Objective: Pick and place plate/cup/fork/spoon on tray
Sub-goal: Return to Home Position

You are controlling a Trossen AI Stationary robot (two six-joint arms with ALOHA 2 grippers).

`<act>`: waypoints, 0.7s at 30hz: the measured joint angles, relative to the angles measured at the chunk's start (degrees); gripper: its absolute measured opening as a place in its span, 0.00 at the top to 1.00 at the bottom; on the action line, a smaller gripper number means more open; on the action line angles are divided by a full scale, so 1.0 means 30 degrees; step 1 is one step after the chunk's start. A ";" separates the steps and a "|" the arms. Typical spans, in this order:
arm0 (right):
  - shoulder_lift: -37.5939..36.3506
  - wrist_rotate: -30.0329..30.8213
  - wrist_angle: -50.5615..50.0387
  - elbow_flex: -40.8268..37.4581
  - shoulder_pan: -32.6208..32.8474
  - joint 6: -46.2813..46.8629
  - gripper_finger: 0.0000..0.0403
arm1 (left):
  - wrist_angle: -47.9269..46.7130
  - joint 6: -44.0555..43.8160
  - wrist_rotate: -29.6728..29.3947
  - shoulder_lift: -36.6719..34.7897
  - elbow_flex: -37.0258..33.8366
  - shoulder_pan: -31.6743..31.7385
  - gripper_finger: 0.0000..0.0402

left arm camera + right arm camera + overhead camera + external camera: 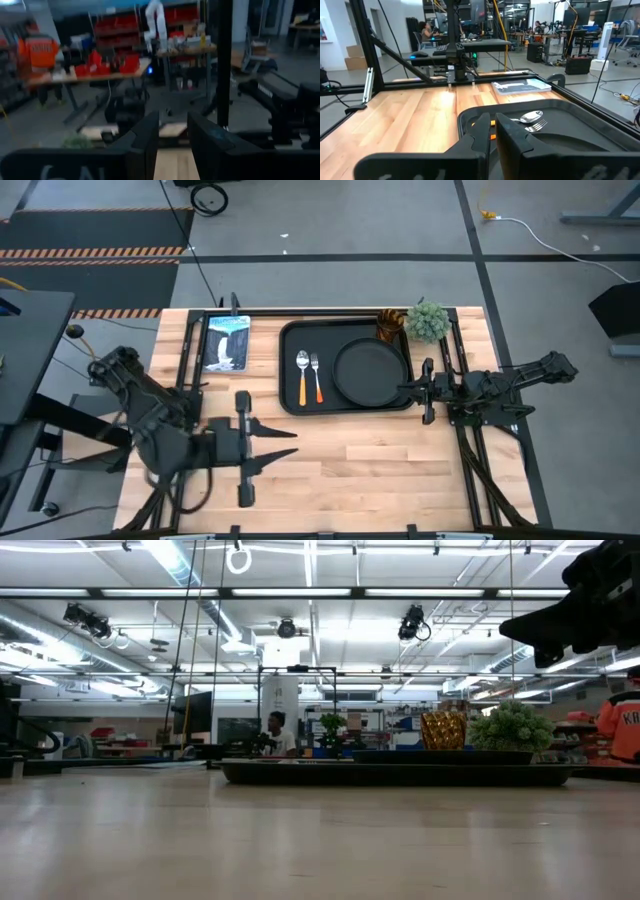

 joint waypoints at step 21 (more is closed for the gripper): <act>0.0000 0.0002 -0.0004 0.0000 -0.0002 0.0000 0.92 | 0.9159 0.0133 0.9651 -0.8361 -1.4478 -0.1792 0.73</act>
